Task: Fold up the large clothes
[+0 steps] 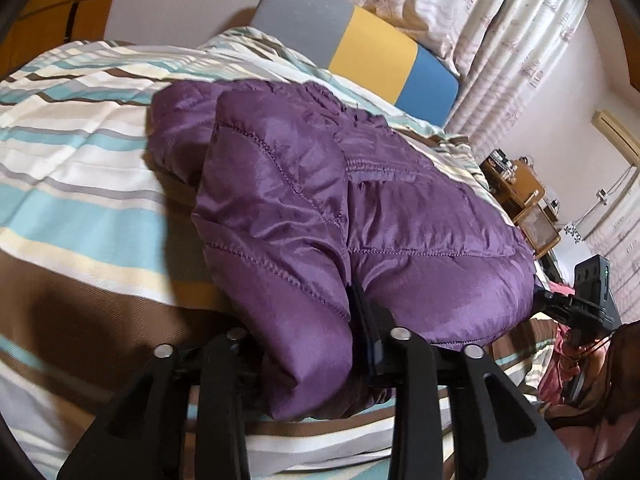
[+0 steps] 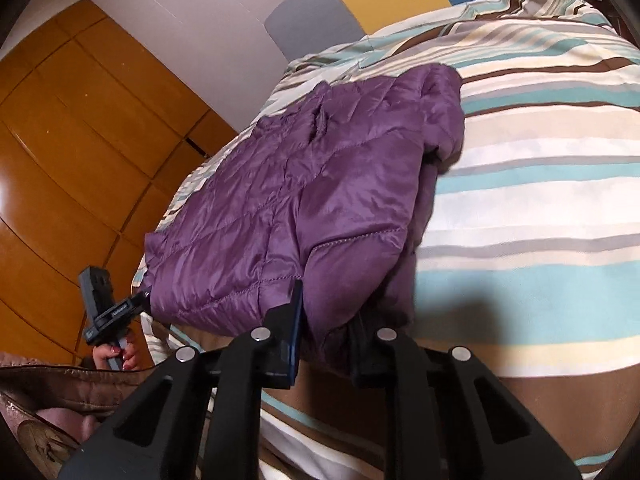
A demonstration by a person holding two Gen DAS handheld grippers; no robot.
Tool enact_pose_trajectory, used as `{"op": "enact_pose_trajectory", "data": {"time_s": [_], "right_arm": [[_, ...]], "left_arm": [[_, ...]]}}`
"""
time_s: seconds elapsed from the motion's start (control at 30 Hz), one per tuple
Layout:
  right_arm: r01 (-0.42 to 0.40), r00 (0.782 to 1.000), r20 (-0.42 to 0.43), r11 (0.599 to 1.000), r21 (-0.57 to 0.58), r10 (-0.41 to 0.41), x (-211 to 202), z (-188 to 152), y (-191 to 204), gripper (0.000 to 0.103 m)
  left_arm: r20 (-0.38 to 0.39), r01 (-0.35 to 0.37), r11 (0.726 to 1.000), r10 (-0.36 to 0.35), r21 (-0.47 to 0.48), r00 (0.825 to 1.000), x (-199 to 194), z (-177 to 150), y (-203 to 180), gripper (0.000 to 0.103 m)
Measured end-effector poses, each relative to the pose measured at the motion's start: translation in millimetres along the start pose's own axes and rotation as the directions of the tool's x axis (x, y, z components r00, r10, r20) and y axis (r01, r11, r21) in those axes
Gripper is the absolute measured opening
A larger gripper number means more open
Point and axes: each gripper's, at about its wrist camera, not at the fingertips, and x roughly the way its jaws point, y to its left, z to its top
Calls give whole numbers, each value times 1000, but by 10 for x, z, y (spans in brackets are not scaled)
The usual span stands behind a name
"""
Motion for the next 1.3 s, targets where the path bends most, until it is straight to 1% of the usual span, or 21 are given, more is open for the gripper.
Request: {"op": "enact_pose_trajectory", "data": {"time_s": [0.03,0.07,0.1,0.13,0.2,0.3,0.37,0.53,0.57,0.6,0.63,0.67,0.7,0.73,0.8,0.87,0.9,0.97,1.07,1.17,1.3], "right_arm": [[5,1000,9,1000,6,-5,27,65,-7,26],[12,1000,21,1000,18,-12,53,134,-44,29],[7,999,33,1000,28,-8,63,196,-86,36],[4,999,44,999,32,-6,83,249,-95,40],[18,998,67,999,27,-20,54,280,-66,51],[35,995,94,999,31,-38,161,475,-84,56],[41,994,102,999,36,-45,194,528,-83,56],[49,992,112,998,42,-53,310,648,-102,56],[50,992,113,998,38,-54,322,645,-97,51],[48,992,115,998,30,-51,315,648,-76,41],[45,992,118,999,15,-47,314,657,-56,30],[45,992,120,999,3,-45,269,601,-44,24],[46,991,124,999,-11,-45,244,583,-15,19],[42,991,132,999,-26,-38,204,574,19,17],[33,988,155,999,-43,-26,118,569,76,14],[22,983,185,998,-57,-11,11,584,149,14],[19,980,199,998,-62,-6,-26,613,178,13],[11,973,231,997,-76,7,-111,674,248,13],[9,963,268,995,-98,18,-181,784,341,13],[10,954,300,992,-123,28,-218,912,422,12],[12,942,333,993,-118,28,-190,1109,426,12]], "left_arm": [[10,0,1000,0,-3,1000,-13,20,10,47],[17,1,1000,-1,-8,1000,-33,22,24,52],[30,7,1000,-7,-18,1000,-43,55,33,61],[42,13,1000,-12,-26,999,-42,98,38,66],[52,12,999,-10,-32,999,-19,176,42,69],[76,5,999,-2,-46,997,-3,298,63,73],[88,6,998,0,-61,996,15,360,85,76],[98,3,994,7,-108,995,79,462,159,76],[98,22,992,-10,-123,995,85,466,169,76],[97,25,992,-12,-126,995,86,467,168,67],[91,15,992,-3,-122,996,88,465,161,50],[81,-3,994,12,-111,997,92,465,141,39],[79,-9,994,18,-105,997,86,460,122,24],[88,-10,995,19,-101,996,53,456,99,21],[134,0,995,13,-97,991,-56,466,66,17],[167,0,996,15,-92,986,-148,504,23,17],[190,6,996,11,-90,982,-204,534,-1,13],[222,7,996,12,-84,975,-278,600,-44,13],[275,8,996,15,-83,961,-342,720,-119,11],[331,-2,994,37,-107,943,-360,869,-155,11],[380,-12,989,67,-146,922,-316,1069,-150,11]]}}
